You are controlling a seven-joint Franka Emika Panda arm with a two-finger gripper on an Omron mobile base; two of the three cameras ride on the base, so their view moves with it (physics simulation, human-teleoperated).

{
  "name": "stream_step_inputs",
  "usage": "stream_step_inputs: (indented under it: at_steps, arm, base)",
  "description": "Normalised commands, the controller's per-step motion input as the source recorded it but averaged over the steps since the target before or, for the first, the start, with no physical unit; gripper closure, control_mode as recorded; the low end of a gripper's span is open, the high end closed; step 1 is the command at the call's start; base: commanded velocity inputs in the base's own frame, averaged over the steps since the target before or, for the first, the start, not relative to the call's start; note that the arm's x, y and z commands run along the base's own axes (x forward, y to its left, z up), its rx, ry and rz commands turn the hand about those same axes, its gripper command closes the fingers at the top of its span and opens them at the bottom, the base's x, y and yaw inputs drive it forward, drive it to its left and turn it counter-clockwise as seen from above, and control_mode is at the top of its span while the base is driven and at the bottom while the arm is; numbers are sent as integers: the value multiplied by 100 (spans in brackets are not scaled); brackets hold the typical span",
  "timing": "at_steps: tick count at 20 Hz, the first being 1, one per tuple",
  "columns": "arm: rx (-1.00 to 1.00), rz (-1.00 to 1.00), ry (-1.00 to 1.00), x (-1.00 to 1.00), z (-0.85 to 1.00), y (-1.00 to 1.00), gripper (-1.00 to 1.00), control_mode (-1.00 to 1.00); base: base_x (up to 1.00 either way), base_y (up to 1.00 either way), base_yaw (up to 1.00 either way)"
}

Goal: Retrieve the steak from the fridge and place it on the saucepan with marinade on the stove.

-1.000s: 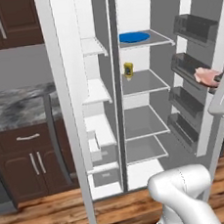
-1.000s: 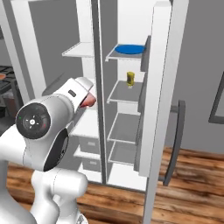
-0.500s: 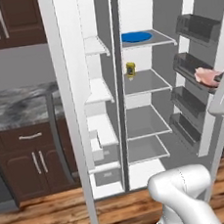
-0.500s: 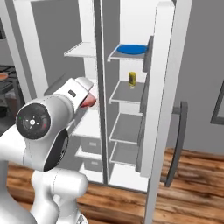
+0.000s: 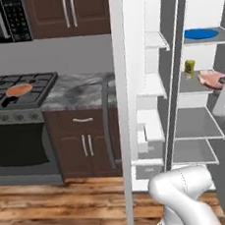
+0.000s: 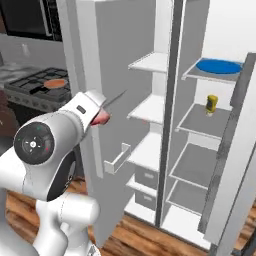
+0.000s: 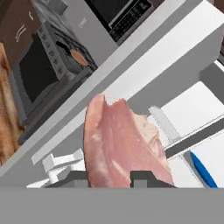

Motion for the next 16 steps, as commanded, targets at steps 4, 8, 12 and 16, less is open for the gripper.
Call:
stream_step_inputs:
  at_steps: [4, 8, 12, 16]
  arm:
    - [0, 0, 0, 0, 0, 0, 100, 100]
    - [0, 0, 0, 0, 0, 0, 100, 100]
    - [0, 0, 0, 0, 0, 0, 100, 100]
    - [0, 0, 0, 0, 0, 0, 100, 100]
  base:
    - [-6, 19, 83]
    - [0, 18, 86]
    - [3, 25, 79]
    - [13, 36, 70]
